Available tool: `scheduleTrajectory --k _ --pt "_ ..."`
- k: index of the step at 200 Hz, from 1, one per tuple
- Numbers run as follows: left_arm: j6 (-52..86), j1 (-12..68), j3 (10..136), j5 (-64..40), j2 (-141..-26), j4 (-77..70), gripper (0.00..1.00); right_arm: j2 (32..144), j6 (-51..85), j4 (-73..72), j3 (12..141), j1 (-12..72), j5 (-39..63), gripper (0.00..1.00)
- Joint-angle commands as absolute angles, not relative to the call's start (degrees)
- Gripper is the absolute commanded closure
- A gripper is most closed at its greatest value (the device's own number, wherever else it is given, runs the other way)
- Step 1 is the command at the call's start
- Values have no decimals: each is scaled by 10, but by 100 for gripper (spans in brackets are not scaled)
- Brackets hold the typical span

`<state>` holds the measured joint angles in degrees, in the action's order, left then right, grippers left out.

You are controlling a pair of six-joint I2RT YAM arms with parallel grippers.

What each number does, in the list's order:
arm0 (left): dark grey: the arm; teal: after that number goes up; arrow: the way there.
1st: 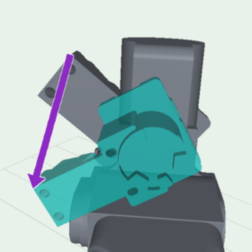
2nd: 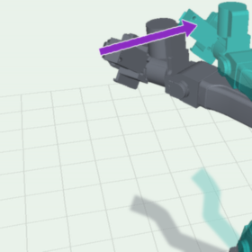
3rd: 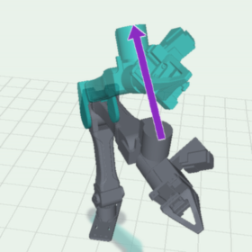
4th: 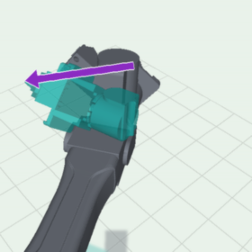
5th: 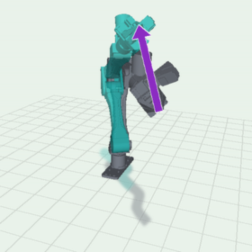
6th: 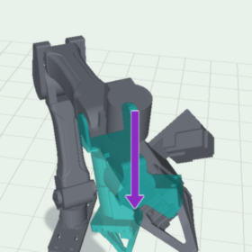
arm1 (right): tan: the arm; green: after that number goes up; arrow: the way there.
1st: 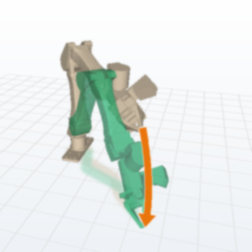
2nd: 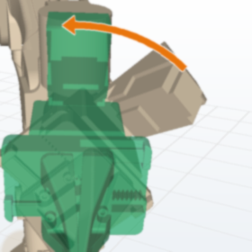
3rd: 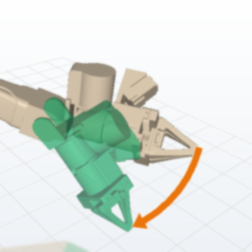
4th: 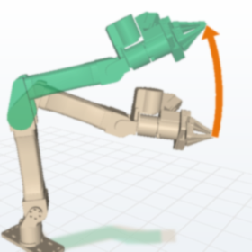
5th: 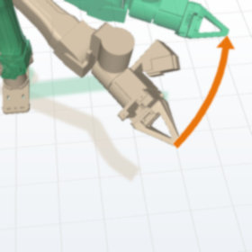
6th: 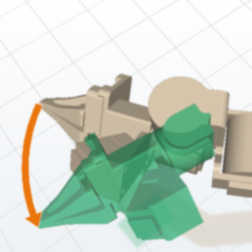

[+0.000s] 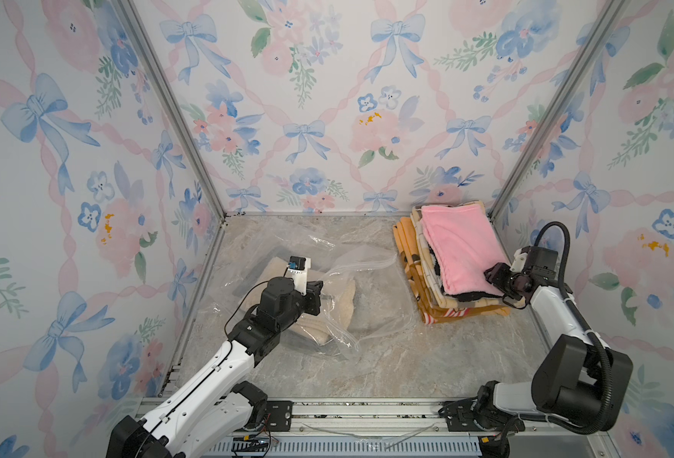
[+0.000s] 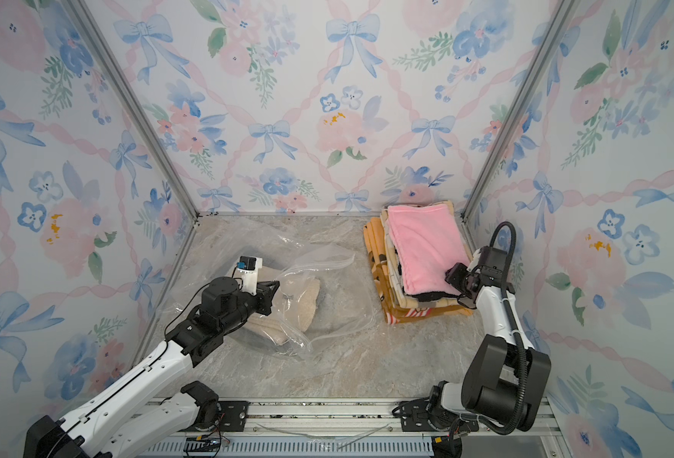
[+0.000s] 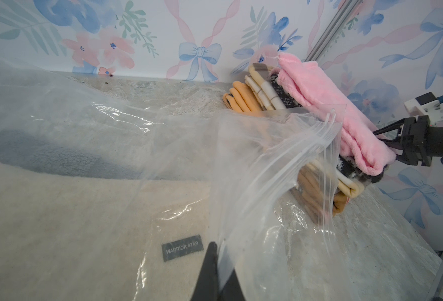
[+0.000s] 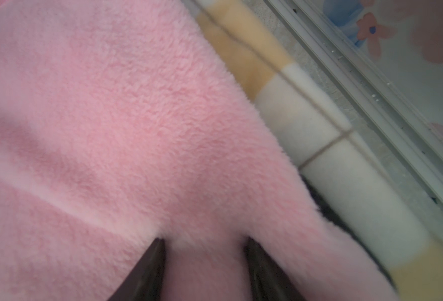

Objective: Take the blanket out of the vacuum bag
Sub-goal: Place the blanket at the corner of the board.

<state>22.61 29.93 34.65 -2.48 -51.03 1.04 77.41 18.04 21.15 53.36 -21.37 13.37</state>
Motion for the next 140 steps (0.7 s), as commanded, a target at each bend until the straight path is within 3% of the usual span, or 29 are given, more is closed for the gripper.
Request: scheduleTrajectory --k 1,40,60,91,117,140 --pt "218 300 348 -38 -514 3 100 725 190 291 531 -210 100 48" --pt "219 300 351 -40 -519 0 100 652 187 392 586 -114 -4 47" --pt "220 300 354 -42 -521 -1 100 658 176 401 605 -64 -2 46" --pt "220 301 360 -45 -523 0 100 722 151 341 601 5 101 47" --pt "224 302 359 -46 -515 5 100 795 161 330 604 53 86 48" --pt "225 304 359 -38 -500 22 100 835 180 371 606 67 61 55"
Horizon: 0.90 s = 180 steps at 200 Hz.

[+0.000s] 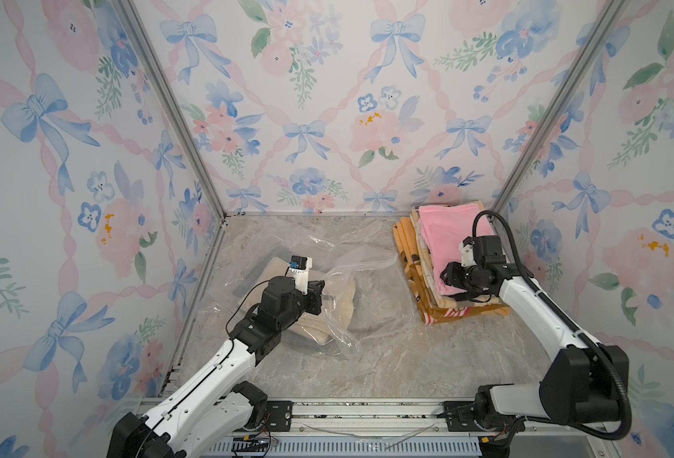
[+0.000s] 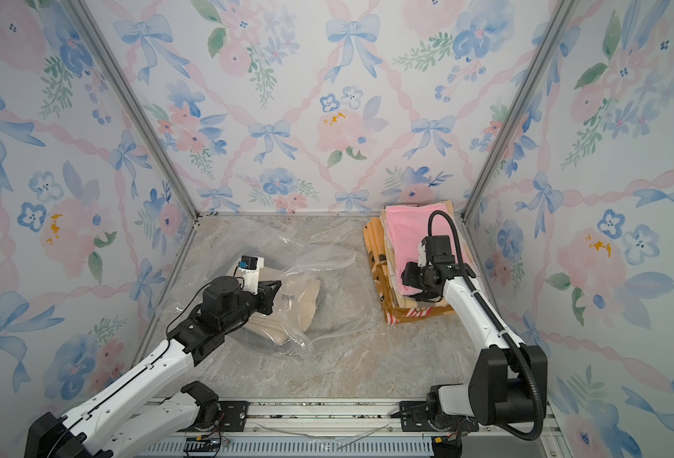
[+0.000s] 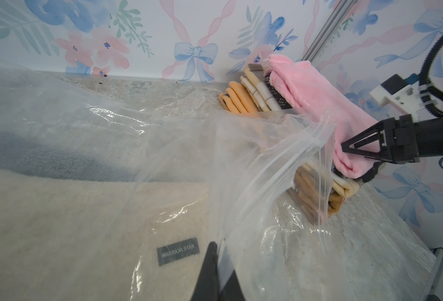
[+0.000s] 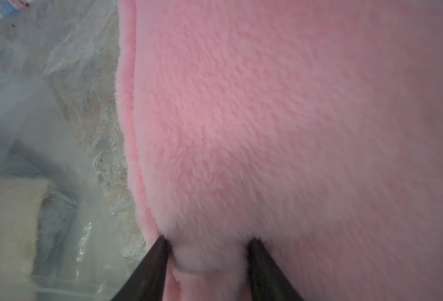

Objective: Take the blanket out of the vacuum bag
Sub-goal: Place the blanket at the corner of the board.

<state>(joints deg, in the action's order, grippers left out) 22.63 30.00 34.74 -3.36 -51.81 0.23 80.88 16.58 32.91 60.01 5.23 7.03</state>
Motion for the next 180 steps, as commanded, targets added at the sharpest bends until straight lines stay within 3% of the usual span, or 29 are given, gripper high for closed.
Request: scheduleTrajectory --k 1,41,104,145,180 --pt "225 304 358 -38 -499 23 100 835 181 371 604 67 59 55" --pt "221 304 357 -25 -492 29 100 778 207 395 562 79 36 55" --pt "189 305 417 -46 -552 27 100 695 192 473 612 79 31 53" --pt "172 304 464 -67 -561 40 100 624 206 375 578 109 105 52" --pt "160 305 454 -94 -552 24 100 539 263 207 492 160 153 41"
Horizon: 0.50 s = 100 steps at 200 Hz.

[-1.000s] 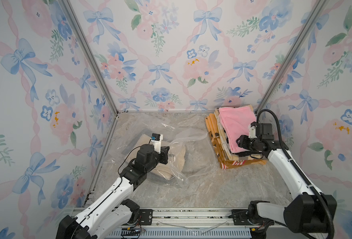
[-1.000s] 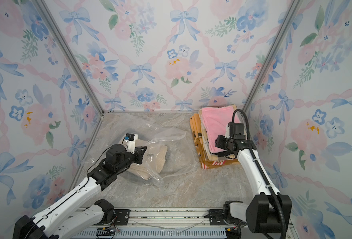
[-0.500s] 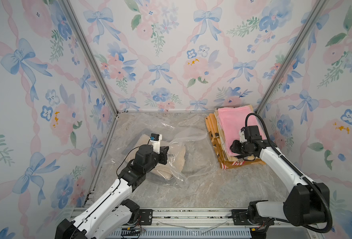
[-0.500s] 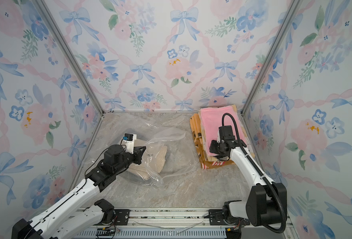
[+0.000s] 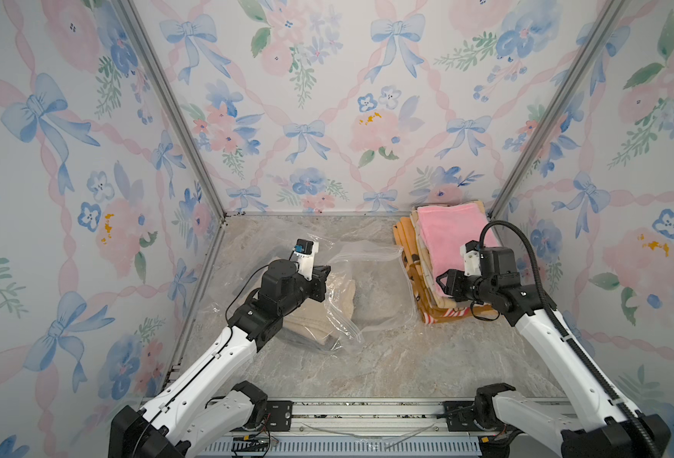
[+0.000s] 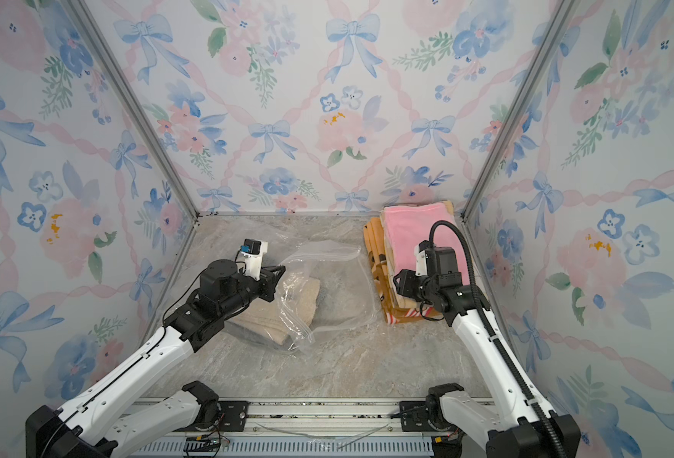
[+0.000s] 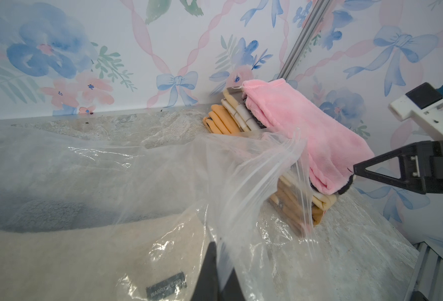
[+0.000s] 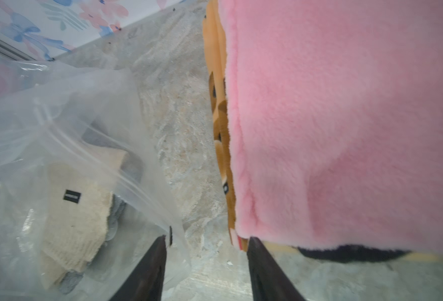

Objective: Take the blanket out of the vacuum bag
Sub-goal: Place the blanket at the corner of the board.

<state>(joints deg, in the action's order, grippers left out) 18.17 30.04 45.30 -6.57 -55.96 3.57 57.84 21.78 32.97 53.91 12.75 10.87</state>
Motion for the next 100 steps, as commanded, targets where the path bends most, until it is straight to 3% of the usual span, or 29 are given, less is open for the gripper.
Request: scheduleTrajectory --k 1,31,66,100 --pt "160 305 453 -94 -552 23 100 537 264 203 491 162 152 41" --pt "162 307 451 -108 -555 9 100 520 291 103 449 214 139 24" --pt "164 317 450 -96 -548 12 100 546 312 13 423 248 154 20" --pt "165 321 445 -90 -544 15 100 546 316 -59 379 303 115 10"
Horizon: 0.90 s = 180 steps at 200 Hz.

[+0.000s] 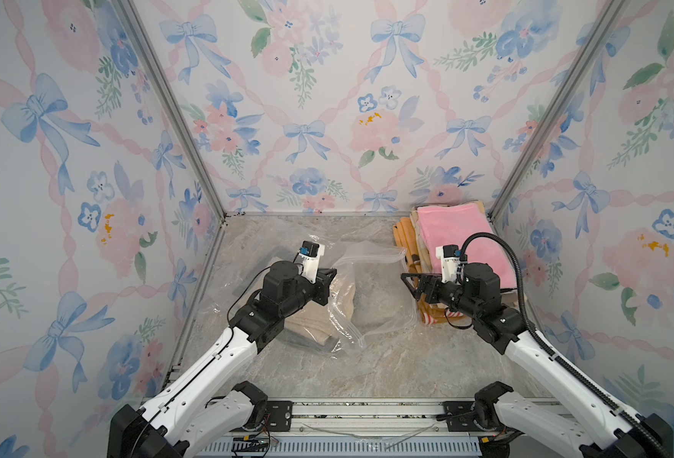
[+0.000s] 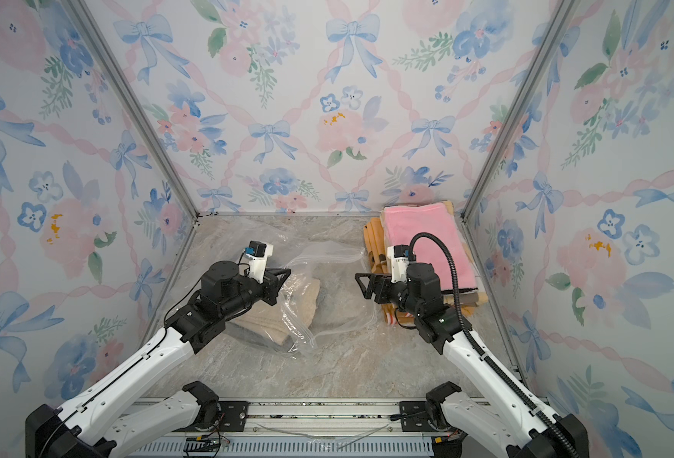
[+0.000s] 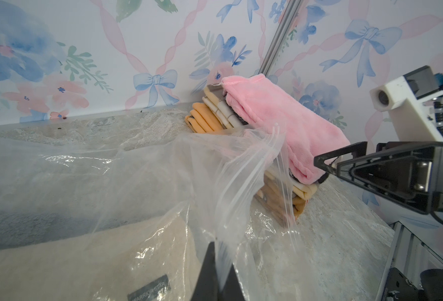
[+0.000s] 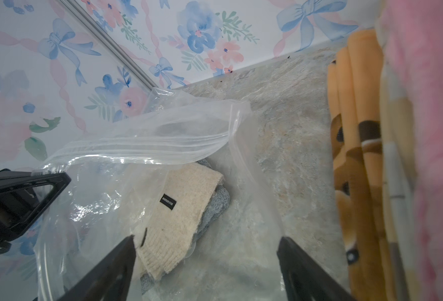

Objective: Take the blanket out of the vacuum bag
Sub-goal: Place the blanket at the corner of the board, then take out the blanket from the vacuum bag.

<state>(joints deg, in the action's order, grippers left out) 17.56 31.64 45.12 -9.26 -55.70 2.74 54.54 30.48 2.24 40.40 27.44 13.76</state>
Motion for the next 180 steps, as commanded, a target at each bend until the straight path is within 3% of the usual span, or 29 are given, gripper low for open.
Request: scheduleTrajectory --k 1,91,180 --pt "165 321 445 -90 -544 15 100 546 317 -60 377 304 114 9" --pt "166 337 437 -74 -522 28 100 654 354 -59 403 378 105 9" --pt "170 346 401 -80 -490 30 100 865 435 -134 476 449 102 17"
